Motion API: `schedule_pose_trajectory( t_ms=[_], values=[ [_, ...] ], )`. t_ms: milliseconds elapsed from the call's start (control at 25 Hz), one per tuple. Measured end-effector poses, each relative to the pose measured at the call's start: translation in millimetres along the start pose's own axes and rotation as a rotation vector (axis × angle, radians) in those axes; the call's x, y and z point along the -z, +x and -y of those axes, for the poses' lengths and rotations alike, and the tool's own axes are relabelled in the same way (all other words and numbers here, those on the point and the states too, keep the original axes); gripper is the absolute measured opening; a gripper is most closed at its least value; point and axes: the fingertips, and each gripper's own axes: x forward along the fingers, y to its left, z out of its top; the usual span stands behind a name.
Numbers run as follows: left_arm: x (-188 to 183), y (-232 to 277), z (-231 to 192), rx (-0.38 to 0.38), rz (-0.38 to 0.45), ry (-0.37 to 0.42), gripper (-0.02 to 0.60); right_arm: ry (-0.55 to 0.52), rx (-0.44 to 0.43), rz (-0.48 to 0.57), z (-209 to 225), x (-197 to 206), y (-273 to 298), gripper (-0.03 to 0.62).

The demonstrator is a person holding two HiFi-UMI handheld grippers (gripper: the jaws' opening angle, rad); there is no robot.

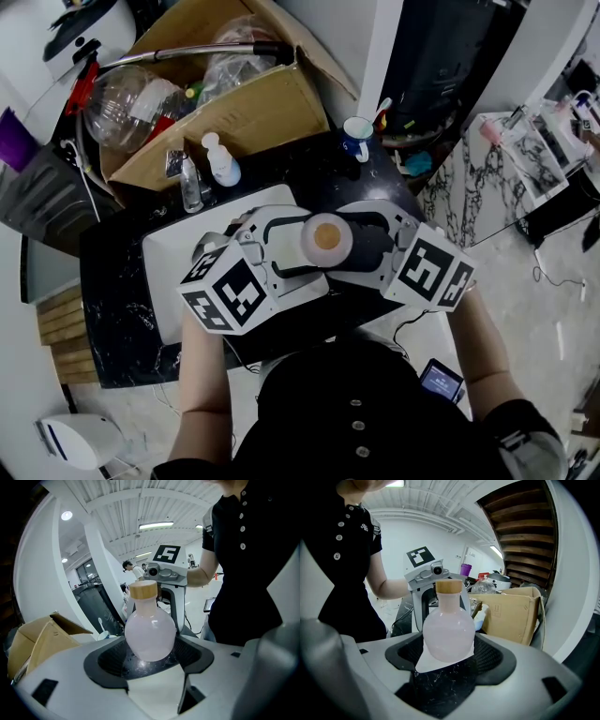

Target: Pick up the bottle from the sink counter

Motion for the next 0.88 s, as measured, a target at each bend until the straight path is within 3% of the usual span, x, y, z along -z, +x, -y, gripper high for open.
schedule_pose_trajectory(
  t_ms=[880],
  values=[
    [12.1,2.4,5.6,0.018,-0.012,-0.015,0.336,0.008,-0.017,-0.028,-5.2,8.2,9.9,0.344]
  ],
)
